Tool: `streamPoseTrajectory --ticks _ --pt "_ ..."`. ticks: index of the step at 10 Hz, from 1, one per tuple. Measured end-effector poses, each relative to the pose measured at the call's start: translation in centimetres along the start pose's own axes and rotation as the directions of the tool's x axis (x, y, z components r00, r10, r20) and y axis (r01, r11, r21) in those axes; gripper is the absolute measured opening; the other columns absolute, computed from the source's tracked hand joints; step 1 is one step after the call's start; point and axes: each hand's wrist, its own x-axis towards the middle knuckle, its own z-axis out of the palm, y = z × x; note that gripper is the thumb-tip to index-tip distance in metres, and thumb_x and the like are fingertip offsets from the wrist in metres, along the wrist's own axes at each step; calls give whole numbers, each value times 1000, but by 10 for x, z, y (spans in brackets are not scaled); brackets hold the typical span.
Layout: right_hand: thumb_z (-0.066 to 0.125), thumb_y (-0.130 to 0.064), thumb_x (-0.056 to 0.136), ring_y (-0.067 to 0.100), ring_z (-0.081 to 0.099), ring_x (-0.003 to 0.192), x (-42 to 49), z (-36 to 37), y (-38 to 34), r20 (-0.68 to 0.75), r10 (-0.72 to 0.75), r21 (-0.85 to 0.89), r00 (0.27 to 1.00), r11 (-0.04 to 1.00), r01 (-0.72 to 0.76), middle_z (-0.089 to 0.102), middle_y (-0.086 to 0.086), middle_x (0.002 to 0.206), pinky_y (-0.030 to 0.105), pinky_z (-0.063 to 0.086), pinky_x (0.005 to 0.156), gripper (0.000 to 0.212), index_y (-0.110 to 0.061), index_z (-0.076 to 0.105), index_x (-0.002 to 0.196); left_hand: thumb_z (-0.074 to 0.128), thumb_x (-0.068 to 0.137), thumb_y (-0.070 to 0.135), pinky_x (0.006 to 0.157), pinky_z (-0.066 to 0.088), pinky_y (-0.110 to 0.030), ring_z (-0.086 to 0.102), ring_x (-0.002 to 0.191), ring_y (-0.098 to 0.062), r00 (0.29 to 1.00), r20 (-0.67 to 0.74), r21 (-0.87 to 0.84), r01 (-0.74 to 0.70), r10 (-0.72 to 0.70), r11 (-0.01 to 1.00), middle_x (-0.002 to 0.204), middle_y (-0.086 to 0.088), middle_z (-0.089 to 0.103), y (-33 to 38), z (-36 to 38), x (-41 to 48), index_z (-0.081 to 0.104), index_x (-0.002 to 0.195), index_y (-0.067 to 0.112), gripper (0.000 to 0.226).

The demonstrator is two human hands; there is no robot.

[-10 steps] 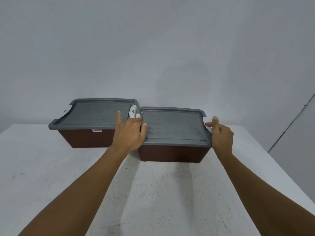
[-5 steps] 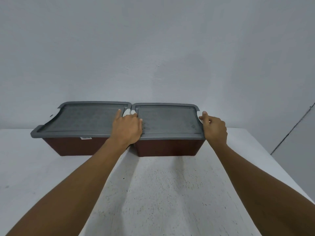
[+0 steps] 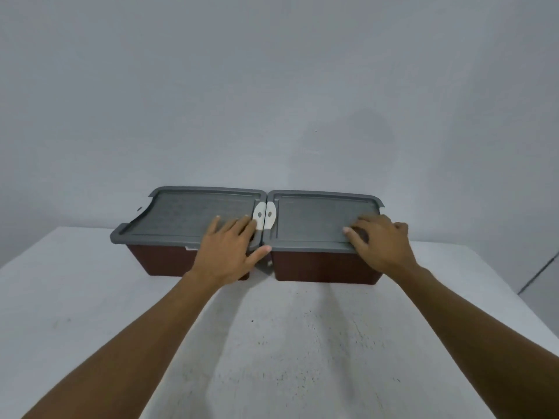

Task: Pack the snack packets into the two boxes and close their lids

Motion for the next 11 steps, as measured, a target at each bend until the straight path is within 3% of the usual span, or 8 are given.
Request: streamPoseTrajectory --ticks 1,2,3,5,7,9,10,11 --pt "28 -69 89 13 56 110 -18 16 -48 1 -159 9 987 987 159 63 -11 122 41 32 97 58 -33 63 118 7 90 73 117 20 -51 47 132 -23 1000 -17 33 -14 15 999 146 -4 49 -32 1 -12 44 143 19 84" --pt "32 -63 92 13 57 110 -23 31 -68 -103 -186 -41 977 982 183 65 -10 122 44 31 100 52 -34 65 119 10 89 76 112 30 -49 53 126 -23 999 -45 37 10 -8 999 140 -3 55 -53 2 -13 52 137 21 85" --pt "36 -61 93 15 59 110 -19 35 -66 -147 -197 -55 969 980 191 66 -8 120 52 26 104 48 -34 66 118 16 85 81 91 50 -42 62 113 -21 995 -95 10 27 -26 1000 129 0 63 -59 5 -8 62 126 23 85" --pt "16 -66 95 18 55 117 -13 35 -62 -28 -222 -128 975 968 217 59 -6 126 67 15 110 59 -37 58 124 24 85 80 71 56 -38 66 103 -20 986 -161 27 53 -48 998 123 3 66 -56 12 -6 65 122 26 78" --pt "12 -58 98 17 36 136 -24 33 -80 81 -65 -166 995 983 78 42 -10 144 75 6 106 51 -41 40 138 14 83 84 81 54 -40 61 111 -21 995 -96 -29 35 -38 999 127 0 63 -58 6 -4 63 124 24 87" --pt "21 -47 103 25 13 146 -46 29 -121 113 177 -71 978 983 -169 25 2 156 68 1 112 47 -33 28 147 12 91 68 107 30 -46 40 134 -25 996 90 -72 -9 15 997 148 -5 42 -48 -13 -22 44 139 22 73" --pt "31 -50 100 28 1 149 -70 31 -140 88 133 9 987 991 -134 11 5 162 58 6 117 60 -24 19 152 10 93 66 119 8 -48 12 148 -25 995 78 -129 -57 67 990 161 -5 18 -47 -12 -63 22 152 20 76" --pt "34 -52 99 21 9 150 -109 33 -158 137 15 112 990 993 -30 13 0 162 50 9 119 61 -24 24 152 23 95 61 119 13 -45 11 149 -23 994 76 -254 -62 83 965 162 -5 17 -54 -15 -105 30 150 19 70"
